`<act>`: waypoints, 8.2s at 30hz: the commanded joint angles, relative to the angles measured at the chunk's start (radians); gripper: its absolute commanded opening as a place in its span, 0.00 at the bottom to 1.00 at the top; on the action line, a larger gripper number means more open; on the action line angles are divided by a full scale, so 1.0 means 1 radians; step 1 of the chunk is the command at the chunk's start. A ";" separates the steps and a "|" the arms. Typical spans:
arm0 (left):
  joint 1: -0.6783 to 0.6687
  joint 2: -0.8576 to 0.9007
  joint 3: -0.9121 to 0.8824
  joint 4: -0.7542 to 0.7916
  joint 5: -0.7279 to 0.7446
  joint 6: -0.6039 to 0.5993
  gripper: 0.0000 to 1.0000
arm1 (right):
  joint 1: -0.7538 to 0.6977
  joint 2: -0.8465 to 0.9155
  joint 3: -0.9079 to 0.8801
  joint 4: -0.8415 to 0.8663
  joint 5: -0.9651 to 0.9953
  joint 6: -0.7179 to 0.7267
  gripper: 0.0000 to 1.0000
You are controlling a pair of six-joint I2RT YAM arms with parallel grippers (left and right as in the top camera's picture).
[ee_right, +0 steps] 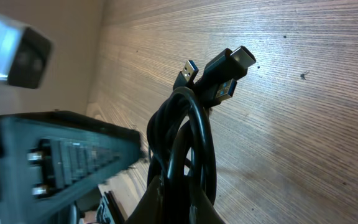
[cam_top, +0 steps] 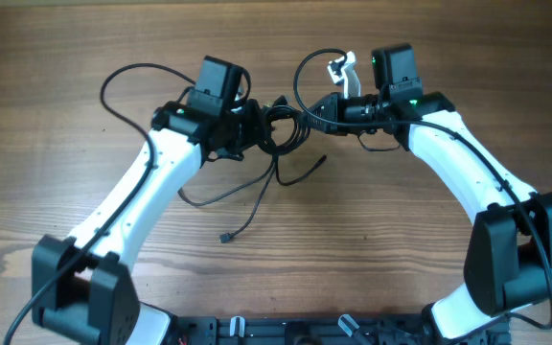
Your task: Untangle cables
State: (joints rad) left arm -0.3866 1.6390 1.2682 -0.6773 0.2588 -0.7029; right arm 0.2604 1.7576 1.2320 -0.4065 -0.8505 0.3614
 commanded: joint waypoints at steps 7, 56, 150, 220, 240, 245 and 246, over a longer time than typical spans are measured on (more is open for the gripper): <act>-0.060 0.167 0.006 0.100 -0.008 -0.021 0.36 | 0.022 -0.034 0.004 -0.050 0.002 -0.038 0.04; 0.082 0.143 0.006 0.082 0.170 -0.743 0.04 | 0.165 -0.034 0.004 0.018 0.277 0.182 0.50; -0.167 0.347 0.005 0.348 0.075 -0.745 0.38 | -0.024 0.042 -0.113 -0.143 0.397 0.139 0.04; -0.121 0.257 0.005 0.271 0.114 -0.517 0.45 | -0.041 0.053 -0.115 -0.182 0.333 0.083 0.04; -0.094 0.117 0.024 0.068 0.110 -0.410 0.40 | -0.041 0.053 -0.115 -0.183 0.357 0.084 0.04; -0.143 0.190 0.023 0.072 0.087 -0.458 0.37 | -0.041 0.053 -0.115 -0.191 0.356 0.084 0.04; -0.149 0.206 0.023 0.084 0.076 -0.459 0.37 | -0.041 0.053 -0.115 -0.191 0.356 0.084 0.04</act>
State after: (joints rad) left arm -0.5240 1.7958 1.2888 -0.6067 0.3733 -1.1427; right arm 0.2153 1.7992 1.1187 -0.5941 -0.4961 0.4541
